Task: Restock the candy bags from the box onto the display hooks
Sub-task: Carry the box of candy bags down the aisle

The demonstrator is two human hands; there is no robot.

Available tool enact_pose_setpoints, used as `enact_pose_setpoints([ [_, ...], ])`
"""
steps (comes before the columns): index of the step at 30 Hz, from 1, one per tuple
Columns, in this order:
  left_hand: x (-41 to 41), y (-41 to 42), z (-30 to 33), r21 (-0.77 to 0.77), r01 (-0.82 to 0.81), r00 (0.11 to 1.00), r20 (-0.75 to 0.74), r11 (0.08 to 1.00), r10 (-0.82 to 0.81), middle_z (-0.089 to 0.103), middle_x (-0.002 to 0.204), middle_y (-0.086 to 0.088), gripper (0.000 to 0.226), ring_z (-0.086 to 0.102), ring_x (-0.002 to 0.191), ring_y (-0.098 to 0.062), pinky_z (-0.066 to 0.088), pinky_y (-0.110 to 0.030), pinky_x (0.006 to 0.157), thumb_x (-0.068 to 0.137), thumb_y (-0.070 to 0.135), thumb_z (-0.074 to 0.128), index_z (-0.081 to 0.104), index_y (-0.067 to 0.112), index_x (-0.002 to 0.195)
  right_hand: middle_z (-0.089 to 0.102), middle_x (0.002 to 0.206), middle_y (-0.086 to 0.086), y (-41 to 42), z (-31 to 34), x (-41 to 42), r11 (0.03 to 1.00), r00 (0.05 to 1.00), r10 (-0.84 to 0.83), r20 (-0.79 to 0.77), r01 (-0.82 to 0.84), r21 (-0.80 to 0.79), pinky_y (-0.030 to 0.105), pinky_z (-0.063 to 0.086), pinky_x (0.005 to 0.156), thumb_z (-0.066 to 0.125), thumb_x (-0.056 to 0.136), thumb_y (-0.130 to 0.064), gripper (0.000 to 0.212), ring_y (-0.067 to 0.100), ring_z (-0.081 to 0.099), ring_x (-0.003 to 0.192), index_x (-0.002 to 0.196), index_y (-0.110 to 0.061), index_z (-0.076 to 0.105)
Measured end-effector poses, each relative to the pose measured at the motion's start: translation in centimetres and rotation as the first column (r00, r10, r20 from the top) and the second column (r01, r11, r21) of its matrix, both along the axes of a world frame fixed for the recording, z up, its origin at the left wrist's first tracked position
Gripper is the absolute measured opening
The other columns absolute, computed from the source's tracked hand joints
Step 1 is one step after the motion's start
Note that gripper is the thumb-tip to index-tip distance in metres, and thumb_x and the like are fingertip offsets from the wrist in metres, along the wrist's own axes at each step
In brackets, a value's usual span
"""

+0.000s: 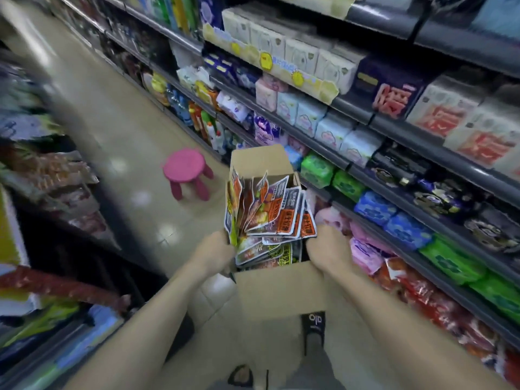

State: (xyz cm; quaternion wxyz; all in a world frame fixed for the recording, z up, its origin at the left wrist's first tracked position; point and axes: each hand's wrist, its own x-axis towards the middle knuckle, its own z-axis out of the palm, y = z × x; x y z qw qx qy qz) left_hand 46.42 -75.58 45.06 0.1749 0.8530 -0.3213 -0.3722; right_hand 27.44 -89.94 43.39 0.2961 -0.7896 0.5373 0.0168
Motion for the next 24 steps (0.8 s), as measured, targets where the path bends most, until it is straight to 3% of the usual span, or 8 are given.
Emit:
enact_pose_setpoints([
  [2, 1.3, -3.0, 0.2, -0.019, -0.11, 0.993, -0.037, 0.994, 0.109, 0.07, 0.091, -0.007, 0.014, 0.073, 0.085, -0.032, 0.055, -0.032, 0.064, 0.087, 0.02, 0.064, 0.062, 0.015, 0.099, 0.07, 0.118, 0.023, -4.8, -0.4, 3.0, 0.997, 0.997, 0.081, -0.02, -0.081, -0.019, 0.044, 0.05, 0.088, 0.045, 0.095, -0.012, 0.026, 0.043, 0.063, 0.109, 0.107, -0.012, 0.068],
  [6, 4.7, -8.3, 0.8, -0.025, -0.305, 0.947, -0.115, 0.952, 0.3, 0.075, 0.091, -0.011, 0.037, 0.076, 0.072, -0.034, 0.065, -0.044, 0.059, 0.07, 0.026, 0.063, 0.066, 0.011, 0.104, 0.071, 0.119, 0.019, -13.1, -0.3, 9.9, 0.961, 0.962, 0.264, -0.073, -0.269, -0.067, 0.042, 0.051, 0.088, 0.048, 0.093, -0.016, 0.028, 0.041, 0.065, 0.11, 0.109, -0.015, 0.071],
  [10, 9.2, -11.9, 1.8, -0.006, -0.425, 0.904, -0.059, 0.905, 0.424, 0.067, 0.092, -0.004, 0.013, 0.062, 0.066, -0.019, 0.047, -0.017, 0.05, 0.088, 0.024, 0.064, 0.058, 0.016, 0.096, 0.074, 0.114, 0.018, -19.0, 0.6, 17.9, 0.883, 0.885, 0.451, -0.118, -0.461, -0.089, 0.038, 0.043, 0.073, 0.049, 0.086, -0.015, 0.027, 0.042, 0.067, 0.103, 0.103, -0.015, 0.069],
  [15, 17.1, -14.2, 1.0, 0.014, -0.574, 0.814, -0.095, 0.819, 0.573, 0.077, 0.094, -0.016, 0.027, 0.075, 0.065, -0.033, 0.064, -0.045, 0.065, 0.082, 0.016, 0.064, 0.063, 0.005, 0.107, 0.072, 0.119, 0.02, -23.0, 0.5, 29.2, 0.799, 0.798, 0.591, -0.117, -0.599, -0.057, 0.04, 0.044, 0.076, 0.047, 0.089, -0.013, 0.024, 0.043, 0.065, 0.106, 0.102, -0.016, 0.067],
  [18, 22.9, -14.7, 0.0, -0.023, -0.635, 0.77, -0.099, 0.772, 0.63, 0.078, 0.083, -0.016, 0.038, 0.075, 0.058, -0.032, 0.064, -0.047, 0.063, 0.069, 0.027, 0.054, 0.065, 0.007, 0.1, 0.071, 0.117, 0.022, -24.2, -0.6, 36.8, 0.772, 0.771, 0.623, -0.135, -0.633, -0.051, 0.039, 0.044, 0.075, 0.048, 0.09, -0.011, 0.027, 0.043, 0.065, 0.104, 0.109, -0.012, 0.068],
  [21, 28.6, -14.9, -0.3, -0.022, -0.683, 0.728, -0.103, 0.73, 0.678, 0.078, 0.083, -0.015, 0.015, 0.076, 0.064, -0.033, 0.065, -0.047, 0.069, 0.085, 0.026, 0.059, 0.062, 0.013, 0.09, 0.071, 0.115, 0.023, -24.4, -0.8, 43.8, 0.728, 0.724, 0.672, -0.156, -0.685, -0.045, 0.04, 0.05, 0.078, 0.046, 0.09, -0.011, 0.027, 0.043, 0.066, 0.102, 0.105, -0.011, 0.068],
  [24, 34.1, -15.2, 0.2, -0.011, -0.721, 0.692, -0.063, 0.693, 0.719, 0.077, 0.086, -0.011, 0.021, 0.076, 0.073, -0.031, 0.064, -0.042, 0.076, 0.09, 0.038, 0.062, 0.059, 0.018, 0.083, 0.071, 0.118, 0.023, -24.6, -0.1, 50.6, 0.668, 0.664, 0.73, -0.162, -0.743, -0.042, 0.04, 0.046, 0.078, 0.042, 0.092, -0.011, 0.026, 0.044, 0.065, 0.106, 0.099, -0.016, 0.067],
])
